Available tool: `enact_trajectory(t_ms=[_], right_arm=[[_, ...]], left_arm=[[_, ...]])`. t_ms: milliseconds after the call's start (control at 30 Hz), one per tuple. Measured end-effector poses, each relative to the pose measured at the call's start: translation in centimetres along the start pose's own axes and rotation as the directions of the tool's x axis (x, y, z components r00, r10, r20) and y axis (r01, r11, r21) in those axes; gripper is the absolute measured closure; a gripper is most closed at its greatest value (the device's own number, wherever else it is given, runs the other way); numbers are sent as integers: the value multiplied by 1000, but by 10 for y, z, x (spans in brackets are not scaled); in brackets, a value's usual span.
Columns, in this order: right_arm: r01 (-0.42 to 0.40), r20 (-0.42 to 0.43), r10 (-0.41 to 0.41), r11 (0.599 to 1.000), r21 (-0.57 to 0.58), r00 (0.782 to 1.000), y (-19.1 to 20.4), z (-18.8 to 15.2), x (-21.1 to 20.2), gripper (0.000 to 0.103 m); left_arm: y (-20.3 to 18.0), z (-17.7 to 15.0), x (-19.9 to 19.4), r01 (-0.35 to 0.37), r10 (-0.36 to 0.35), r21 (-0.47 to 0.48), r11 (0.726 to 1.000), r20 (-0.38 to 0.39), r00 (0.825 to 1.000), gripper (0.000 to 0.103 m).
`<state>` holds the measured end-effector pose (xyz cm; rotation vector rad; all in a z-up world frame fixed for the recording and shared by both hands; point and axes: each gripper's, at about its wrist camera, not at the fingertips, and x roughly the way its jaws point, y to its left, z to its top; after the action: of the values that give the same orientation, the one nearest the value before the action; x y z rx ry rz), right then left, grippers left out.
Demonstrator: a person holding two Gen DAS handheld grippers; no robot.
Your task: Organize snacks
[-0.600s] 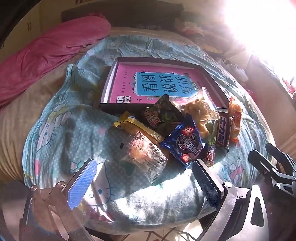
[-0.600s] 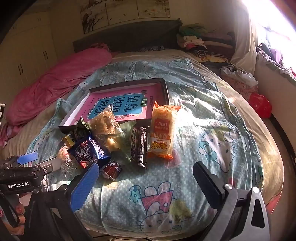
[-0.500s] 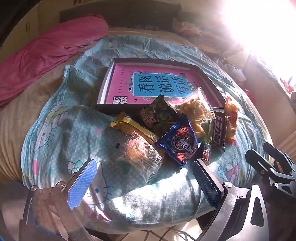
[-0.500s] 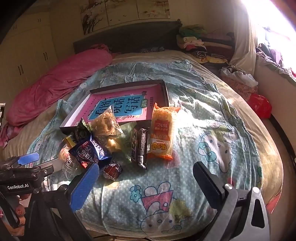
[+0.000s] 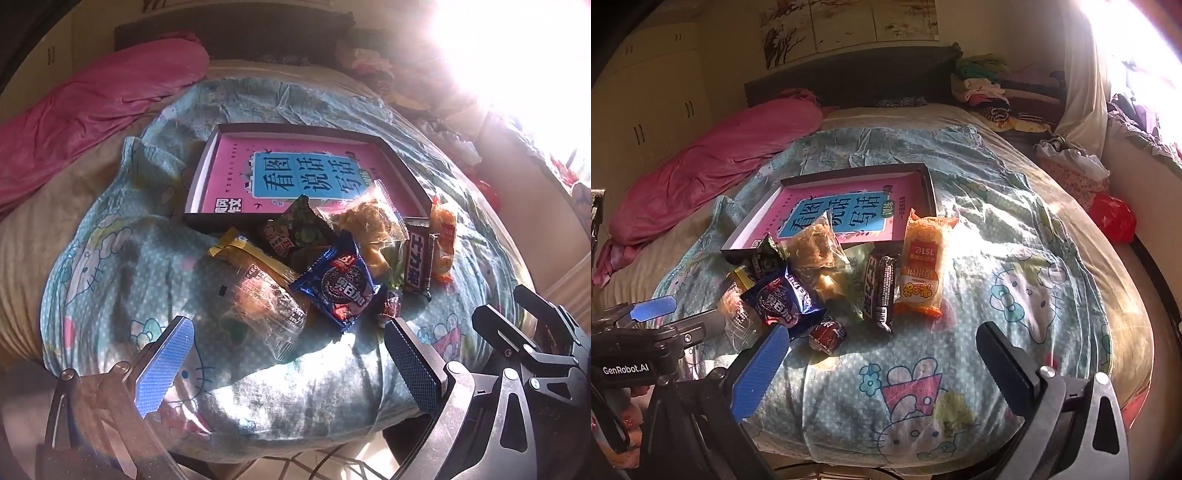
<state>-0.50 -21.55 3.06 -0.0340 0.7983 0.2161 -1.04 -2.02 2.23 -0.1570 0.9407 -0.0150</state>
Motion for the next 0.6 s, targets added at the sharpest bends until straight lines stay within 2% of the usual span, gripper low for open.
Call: enact_trajectory(t_ms=[600], right_arm=[[2, 10, -2, 1000, -2, 1000, 0, 0, -8, 0]], left_arm=[[-1, -4, -4, 20, -20, 17, 1000, 7, 1000, 0]])
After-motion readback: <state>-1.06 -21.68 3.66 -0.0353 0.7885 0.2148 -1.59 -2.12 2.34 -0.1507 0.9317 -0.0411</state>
